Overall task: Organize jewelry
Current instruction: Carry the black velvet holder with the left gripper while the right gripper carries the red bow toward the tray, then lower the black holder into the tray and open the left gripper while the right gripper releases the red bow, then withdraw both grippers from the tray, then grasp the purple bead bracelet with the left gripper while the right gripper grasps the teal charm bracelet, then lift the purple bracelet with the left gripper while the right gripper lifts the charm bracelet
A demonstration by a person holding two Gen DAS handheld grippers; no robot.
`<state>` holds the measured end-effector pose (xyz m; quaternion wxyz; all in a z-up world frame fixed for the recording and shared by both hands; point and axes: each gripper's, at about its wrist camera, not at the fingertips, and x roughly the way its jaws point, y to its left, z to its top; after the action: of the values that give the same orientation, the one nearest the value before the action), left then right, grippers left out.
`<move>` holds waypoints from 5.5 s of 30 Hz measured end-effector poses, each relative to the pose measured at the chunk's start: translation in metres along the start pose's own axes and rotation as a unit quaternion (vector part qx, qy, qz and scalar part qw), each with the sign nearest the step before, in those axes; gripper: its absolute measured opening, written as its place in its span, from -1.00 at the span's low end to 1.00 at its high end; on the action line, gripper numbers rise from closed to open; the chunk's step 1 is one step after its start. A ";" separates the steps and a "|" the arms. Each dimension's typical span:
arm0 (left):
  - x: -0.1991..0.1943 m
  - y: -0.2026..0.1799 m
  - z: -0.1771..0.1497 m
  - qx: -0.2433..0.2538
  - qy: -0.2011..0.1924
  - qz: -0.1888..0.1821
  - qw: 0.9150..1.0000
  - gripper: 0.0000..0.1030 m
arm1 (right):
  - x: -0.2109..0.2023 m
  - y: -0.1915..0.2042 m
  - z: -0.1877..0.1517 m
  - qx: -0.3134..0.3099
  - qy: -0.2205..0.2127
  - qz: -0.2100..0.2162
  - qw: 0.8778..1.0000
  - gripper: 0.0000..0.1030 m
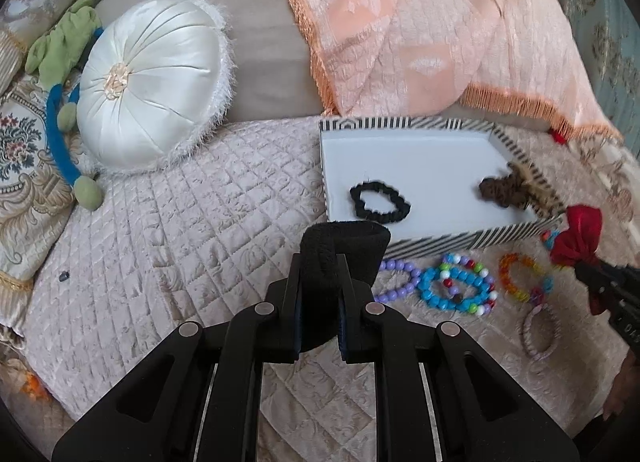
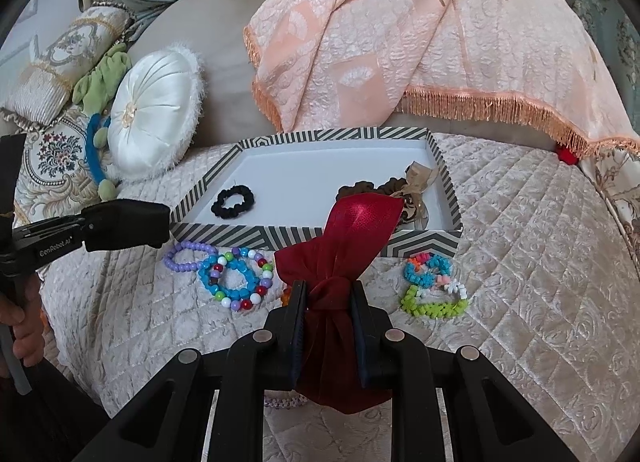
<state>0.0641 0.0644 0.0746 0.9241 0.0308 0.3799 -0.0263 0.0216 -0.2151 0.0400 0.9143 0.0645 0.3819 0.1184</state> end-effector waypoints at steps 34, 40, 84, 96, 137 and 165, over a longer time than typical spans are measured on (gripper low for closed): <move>0.150 -0.085 0.100 -0.054 0.044 -0.080 0.994 -0.76 | 0.133 -0.047 0.108 0.078 0.027 0.023 0.996 -0.62; 0.153 -0.080 0.097 -0.043 0.050 -0.059 0.996 -0.49 | 0.144 -0.048 0.108 0.091 0.041 0.019 0.995 -0.53; 0.083 -0.002 -0.009 -0.016 0.130 -0.030 0.991 0.04 | 0.022 -0.065 -0.033 0.124 0.109 -0.020 0.986 -0.10; 0.110 -0.023 -0.011 0.026 0.150 -0.008 0.988 -0.71 | 0.023 -0.057 -0.026 0.098 0.104 -0.032 0.989 -0.05; 0.052 -0.028 0.008 -0.007 0.092 -0.067 0.994 -0.85 | 0.001 -0.034 0.018 0.070 -0.020 0.079 0.994 -0.59; 0.047 -0.040 0.004 0.020 0.073 -0.038 0.996 -0.85 | 0.009 -0.008 0.016 0.037 -0.012 0.044 0.998 -0.59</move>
<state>0.0975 0.0226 0.0433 0.8913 0.0363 0.4469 -0.0667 0.0405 -0.2213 0.0437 0.9099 0.1161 0.3715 0.1435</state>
